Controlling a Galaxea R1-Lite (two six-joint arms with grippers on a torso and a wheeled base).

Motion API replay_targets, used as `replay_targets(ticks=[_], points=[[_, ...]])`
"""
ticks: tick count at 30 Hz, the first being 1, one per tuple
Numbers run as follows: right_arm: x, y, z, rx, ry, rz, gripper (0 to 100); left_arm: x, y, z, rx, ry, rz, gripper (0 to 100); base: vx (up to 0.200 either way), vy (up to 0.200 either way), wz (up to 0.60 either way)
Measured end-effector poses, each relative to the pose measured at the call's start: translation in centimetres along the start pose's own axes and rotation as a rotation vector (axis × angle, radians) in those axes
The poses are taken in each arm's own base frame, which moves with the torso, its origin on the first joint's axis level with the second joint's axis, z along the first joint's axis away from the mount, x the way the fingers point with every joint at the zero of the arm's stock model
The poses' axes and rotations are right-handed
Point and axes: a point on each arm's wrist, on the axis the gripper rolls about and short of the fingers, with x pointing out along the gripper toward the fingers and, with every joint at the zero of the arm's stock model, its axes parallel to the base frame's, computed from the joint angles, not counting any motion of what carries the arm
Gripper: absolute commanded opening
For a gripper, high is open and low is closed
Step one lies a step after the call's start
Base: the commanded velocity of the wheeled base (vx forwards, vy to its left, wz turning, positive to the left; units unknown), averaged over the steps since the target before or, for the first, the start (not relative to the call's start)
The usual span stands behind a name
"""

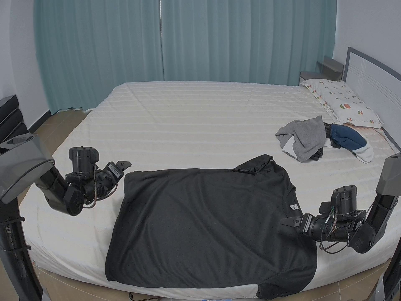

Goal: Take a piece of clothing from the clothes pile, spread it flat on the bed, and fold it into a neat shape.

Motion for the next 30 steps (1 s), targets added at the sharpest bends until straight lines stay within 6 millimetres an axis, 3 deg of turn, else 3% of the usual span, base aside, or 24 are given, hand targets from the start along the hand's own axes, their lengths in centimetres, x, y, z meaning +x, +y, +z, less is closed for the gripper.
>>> replay_targets(ticks=[6,12,17,25,26,30], points=[[0.0,0.2,0.1,0.013,-0.009,0.009,100,4.9,-0.4,2.6,-0.014,-0.026,0.007,100,0.000,0.000,0.00],[0.1,0.3,0.3,0.023,-0.018,0.016,100,8.8,1.8,2.8,-0.025,-0.002,0.057,100,0.000,0.000,0.00],[0.3,0.2,0.3,0.025,-0.015,0.016,100,10.3,3.0,2.2,-0.023,0.012,0.073,100,0.000,0.000,0.00],[0.6,0.1,0.1,0.028,-0.003,0.010,100,10.9,3.5,1.4,-0.021,0.033,0.079,100,0.000,0.000,0.00],[0.7,0.1,0.0,0.028,-0.002,0.009,100,10.9,3.5,1.3,-0.020,0.035,0.079,0,0.000,0.000,0.00],[0.7,0.0,0.0,0.028,0.000,0.008,100,11.0,3.4,1.0,-0.018,0.042,0.074,0,0.000,0.000,0.00]])
